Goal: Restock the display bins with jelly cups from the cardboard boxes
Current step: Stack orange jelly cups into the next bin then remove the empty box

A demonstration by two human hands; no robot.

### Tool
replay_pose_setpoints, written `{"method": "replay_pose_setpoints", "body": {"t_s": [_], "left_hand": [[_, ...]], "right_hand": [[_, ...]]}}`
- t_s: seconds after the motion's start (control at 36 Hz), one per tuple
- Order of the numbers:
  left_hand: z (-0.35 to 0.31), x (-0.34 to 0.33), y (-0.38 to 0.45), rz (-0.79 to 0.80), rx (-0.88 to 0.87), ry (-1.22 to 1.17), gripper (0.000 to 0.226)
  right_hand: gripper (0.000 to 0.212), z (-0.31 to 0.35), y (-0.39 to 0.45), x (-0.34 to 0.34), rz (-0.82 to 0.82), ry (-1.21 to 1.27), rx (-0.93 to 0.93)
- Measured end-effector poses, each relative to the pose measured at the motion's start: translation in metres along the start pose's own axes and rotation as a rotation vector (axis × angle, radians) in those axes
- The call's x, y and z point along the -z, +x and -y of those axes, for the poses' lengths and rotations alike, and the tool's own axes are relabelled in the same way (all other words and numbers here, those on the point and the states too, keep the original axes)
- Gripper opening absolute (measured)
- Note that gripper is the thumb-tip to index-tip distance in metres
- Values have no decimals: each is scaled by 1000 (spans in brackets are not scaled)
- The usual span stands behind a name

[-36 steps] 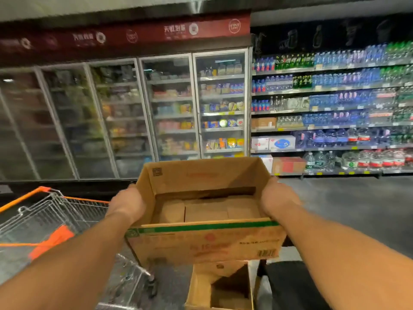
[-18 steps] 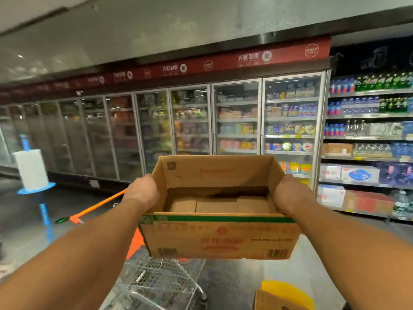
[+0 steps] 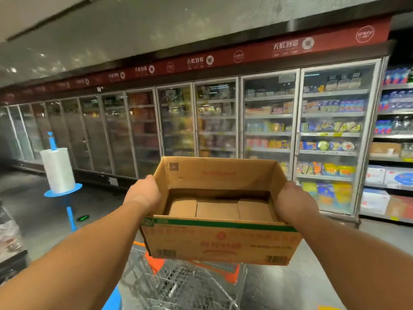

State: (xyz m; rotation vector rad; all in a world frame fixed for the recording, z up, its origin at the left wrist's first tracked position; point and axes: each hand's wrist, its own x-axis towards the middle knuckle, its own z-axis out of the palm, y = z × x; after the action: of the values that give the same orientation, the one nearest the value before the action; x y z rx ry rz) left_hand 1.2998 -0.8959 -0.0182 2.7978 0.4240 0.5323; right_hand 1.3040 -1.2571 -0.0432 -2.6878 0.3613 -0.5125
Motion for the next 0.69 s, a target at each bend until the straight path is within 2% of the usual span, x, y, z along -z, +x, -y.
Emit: {"method": "replay_pose_setpoints", "body": {"t_s": [0.14,0.25,0.39,0.53,0.61,0.69], "left_hand": [[47,-20,76,32,-30,17,14],[70,-54,141,88,-57,23,16],[84,-111,215,149,-85,28,18],[103,-173,286,213,-82,26,32],[110,-205,325,209,-95,9,11],[117,-240,359,229,-105,-32,9]], "right_hand": [[29,60,19,-61,57,-47,-3],[53,93,51,-118,63,-37,-58],[25,119,100,-182,82,40,-186],[37,144,156,-252,127,-27,-165],[46,156,180,-293,174,-68,-188],[51,164,196,-330,197,-65,-225]]}}
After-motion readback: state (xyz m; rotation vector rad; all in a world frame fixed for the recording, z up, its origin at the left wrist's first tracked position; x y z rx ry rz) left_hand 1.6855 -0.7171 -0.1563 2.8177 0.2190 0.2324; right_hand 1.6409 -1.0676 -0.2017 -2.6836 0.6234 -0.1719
